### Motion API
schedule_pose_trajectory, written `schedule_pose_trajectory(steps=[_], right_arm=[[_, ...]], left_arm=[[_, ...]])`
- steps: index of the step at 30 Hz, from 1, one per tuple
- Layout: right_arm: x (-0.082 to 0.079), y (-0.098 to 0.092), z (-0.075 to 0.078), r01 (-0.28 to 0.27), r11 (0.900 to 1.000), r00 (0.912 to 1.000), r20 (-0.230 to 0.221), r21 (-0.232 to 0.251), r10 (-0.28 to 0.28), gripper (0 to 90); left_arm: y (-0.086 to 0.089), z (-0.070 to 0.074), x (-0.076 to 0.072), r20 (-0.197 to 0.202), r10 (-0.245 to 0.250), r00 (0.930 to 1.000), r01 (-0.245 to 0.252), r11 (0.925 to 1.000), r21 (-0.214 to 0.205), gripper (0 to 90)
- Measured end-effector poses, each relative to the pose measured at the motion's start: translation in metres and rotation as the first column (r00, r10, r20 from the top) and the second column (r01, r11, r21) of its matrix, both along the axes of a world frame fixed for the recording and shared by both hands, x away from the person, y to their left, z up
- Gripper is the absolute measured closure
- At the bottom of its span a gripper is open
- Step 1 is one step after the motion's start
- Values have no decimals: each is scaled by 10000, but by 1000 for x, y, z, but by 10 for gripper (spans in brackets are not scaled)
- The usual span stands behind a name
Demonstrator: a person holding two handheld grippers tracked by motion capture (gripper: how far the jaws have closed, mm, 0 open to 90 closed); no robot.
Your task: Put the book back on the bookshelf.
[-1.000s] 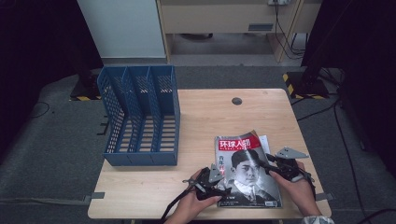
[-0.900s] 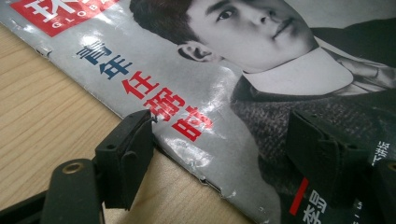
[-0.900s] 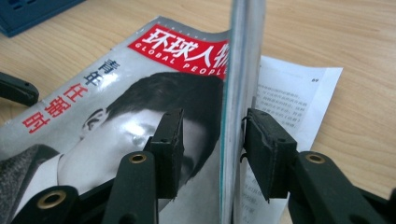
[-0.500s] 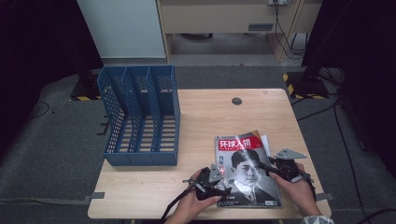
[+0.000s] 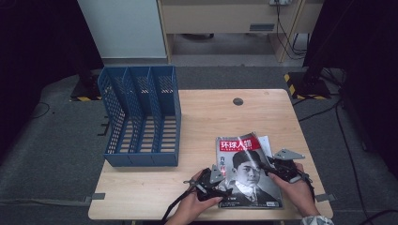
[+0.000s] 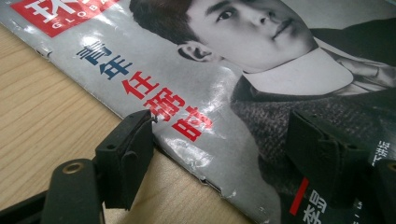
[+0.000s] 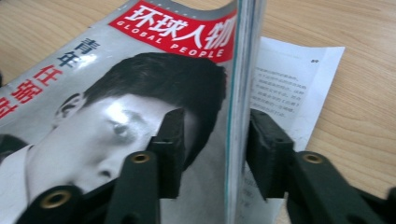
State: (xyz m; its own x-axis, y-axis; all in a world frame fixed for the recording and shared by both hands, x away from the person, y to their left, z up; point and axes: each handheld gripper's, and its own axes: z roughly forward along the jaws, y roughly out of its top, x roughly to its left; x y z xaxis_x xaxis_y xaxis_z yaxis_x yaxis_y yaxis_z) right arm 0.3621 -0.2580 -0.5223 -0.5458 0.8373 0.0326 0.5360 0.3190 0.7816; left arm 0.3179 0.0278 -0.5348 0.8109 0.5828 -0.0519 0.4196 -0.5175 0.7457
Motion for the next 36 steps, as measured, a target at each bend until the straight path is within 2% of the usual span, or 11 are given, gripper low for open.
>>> schedule_pose_trajectory(steps=[1, 8, 13, 14, 18, 22, 25, 27, 33, 34, 36], right_arm=[[1, -1, 1, 78, 10000, 9999, 68, -42, -78, 761], [0, -2, 12, 49, 9995, 9999, 150, 310, -53, 866], [-2, 0, 19, -113, 9988, 9996, 261, 476, 101, 879], [-3, 2, 22, -218, 9986, 9991, 384, 490, 199, 880], [-5, 3, 26, -308, 9981, 9980, 559, 529, 278, 881], [-8, 5, 33, -477, 9968, 9964, 729, 641, 430, 882], [-9, 7, 36, -560, 9962, 9952, 846, 674, 502, 882], [-12, 9, 42, -702, 9951, 9921, 1092, 699, 623, 883], [-17, 13, 52, -1012, 9914, 9845, 1520, 831, 878, 883], [-20, 13, 56, -1099, 9894, 9807, 1723, 946, 925, 883], [-22, 13, 59, -1164, 9872, 9786, 1824, 1088, 953, 883]], left_arm=[[0, 0, 0, 3, 0, 10000, 0, 10000, -2, 230], [0, 0, 1, -48, 15, 10000, -15, 10000, -27, 223], [1, 0, 3, -398, -111, 9991, 105, 9999, -137, 120], [2, 0, 5, -515, -55, 9987, 45, 9998, -195, 59], [7, 0, 8, -532, 248, 9983, -261, 9994, -233, 57], [14, 0, 12, -724, 644, 9953, -686, 9960, -564, 64], [15, 0, 13, -744, 663, 9950, -706, 9958, -574, 65], [14, 0, 13, -732, 661, 9951, -702, 9960, -558, 66], [13, -1, 16, -866, 616, 9943, -685, 9945, -795, 72], [12, 0, 16, -943, 514, 9942, -599, 9942, -895, 73], [11, -1, 17, -948, 480, 9943, -567, 9942, -910, 72]])
